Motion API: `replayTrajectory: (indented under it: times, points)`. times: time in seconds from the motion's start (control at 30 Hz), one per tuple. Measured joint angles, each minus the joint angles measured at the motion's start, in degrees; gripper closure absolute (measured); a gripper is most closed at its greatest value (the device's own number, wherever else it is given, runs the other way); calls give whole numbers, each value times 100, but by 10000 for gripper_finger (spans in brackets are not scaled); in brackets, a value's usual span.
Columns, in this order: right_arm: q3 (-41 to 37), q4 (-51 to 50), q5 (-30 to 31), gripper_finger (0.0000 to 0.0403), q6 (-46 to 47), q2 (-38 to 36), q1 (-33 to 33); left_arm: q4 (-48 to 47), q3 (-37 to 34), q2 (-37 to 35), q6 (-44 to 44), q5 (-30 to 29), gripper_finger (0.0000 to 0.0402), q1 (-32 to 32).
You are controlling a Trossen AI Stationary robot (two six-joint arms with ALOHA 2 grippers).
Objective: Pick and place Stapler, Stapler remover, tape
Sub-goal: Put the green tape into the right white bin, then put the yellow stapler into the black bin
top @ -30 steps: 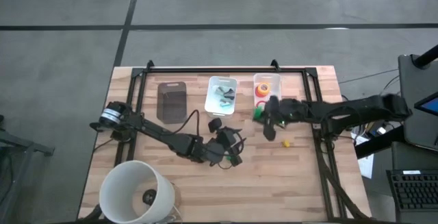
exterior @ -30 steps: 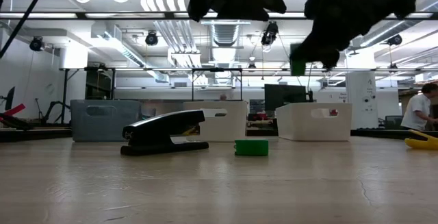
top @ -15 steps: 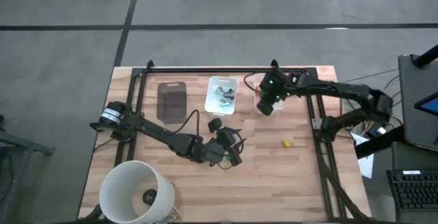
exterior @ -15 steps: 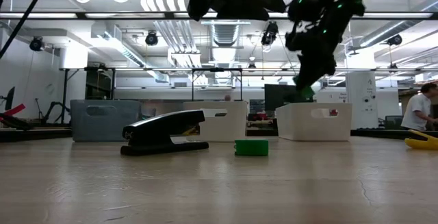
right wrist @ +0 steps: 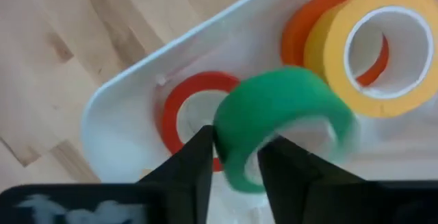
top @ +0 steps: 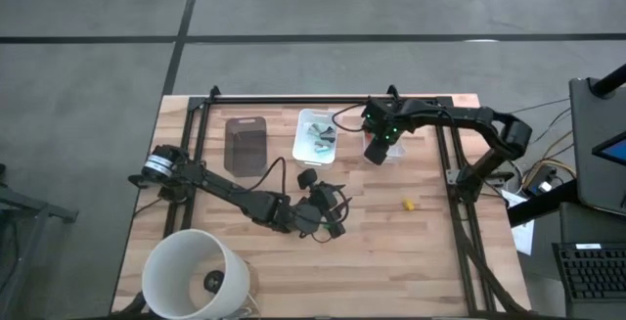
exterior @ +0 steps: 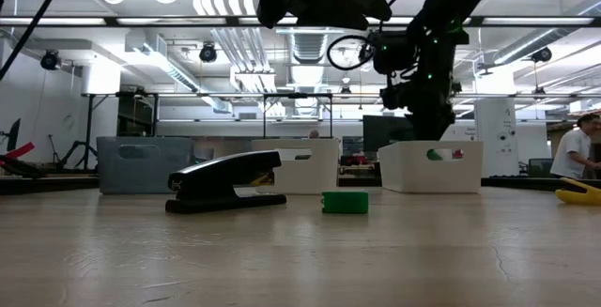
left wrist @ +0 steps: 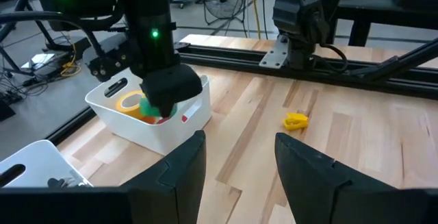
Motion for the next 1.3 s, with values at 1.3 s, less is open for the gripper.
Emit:
replayTrajectory:
  times: [1.3]
  points:
    - [-2161,-295,79,170,3758,-3645,3523,-22,0,2,-15,0,225,13]
